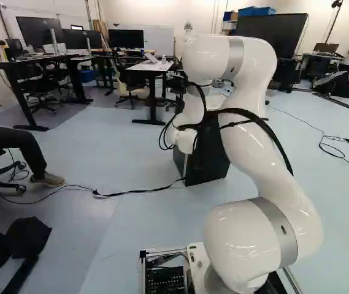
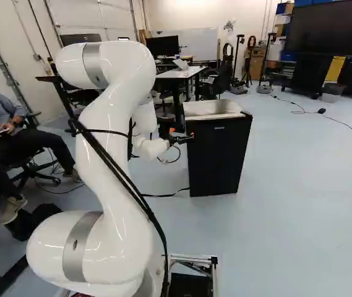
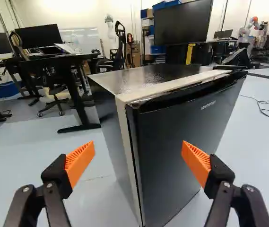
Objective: Open the fridge door
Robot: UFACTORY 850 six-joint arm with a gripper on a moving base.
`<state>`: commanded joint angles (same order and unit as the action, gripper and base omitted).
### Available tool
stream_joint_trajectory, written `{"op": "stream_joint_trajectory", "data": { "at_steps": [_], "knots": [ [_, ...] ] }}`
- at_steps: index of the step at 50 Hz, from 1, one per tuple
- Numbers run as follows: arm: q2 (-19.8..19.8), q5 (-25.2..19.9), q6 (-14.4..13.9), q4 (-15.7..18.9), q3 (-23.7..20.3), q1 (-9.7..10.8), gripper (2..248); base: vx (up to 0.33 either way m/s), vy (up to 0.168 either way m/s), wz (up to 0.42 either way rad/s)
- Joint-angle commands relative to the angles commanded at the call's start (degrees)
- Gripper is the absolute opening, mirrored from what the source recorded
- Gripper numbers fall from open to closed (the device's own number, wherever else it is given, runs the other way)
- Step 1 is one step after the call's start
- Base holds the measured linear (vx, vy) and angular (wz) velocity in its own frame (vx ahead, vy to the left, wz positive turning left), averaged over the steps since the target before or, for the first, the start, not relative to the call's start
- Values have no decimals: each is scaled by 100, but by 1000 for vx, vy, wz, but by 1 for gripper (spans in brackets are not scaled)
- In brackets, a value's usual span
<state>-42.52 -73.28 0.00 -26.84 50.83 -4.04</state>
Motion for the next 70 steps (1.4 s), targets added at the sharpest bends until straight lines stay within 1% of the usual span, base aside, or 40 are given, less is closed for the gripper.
{"op": "stream_joint_trajectory", "data": {
  "at_steps": [28, 70],
  "knots": [
    [-278, 0, 0, -139, 433, 10, 247, 0, 0, 0],
    [-529, 0, 0, -347, 827, 48, 247, 0, 0, 0]
  ]
}}
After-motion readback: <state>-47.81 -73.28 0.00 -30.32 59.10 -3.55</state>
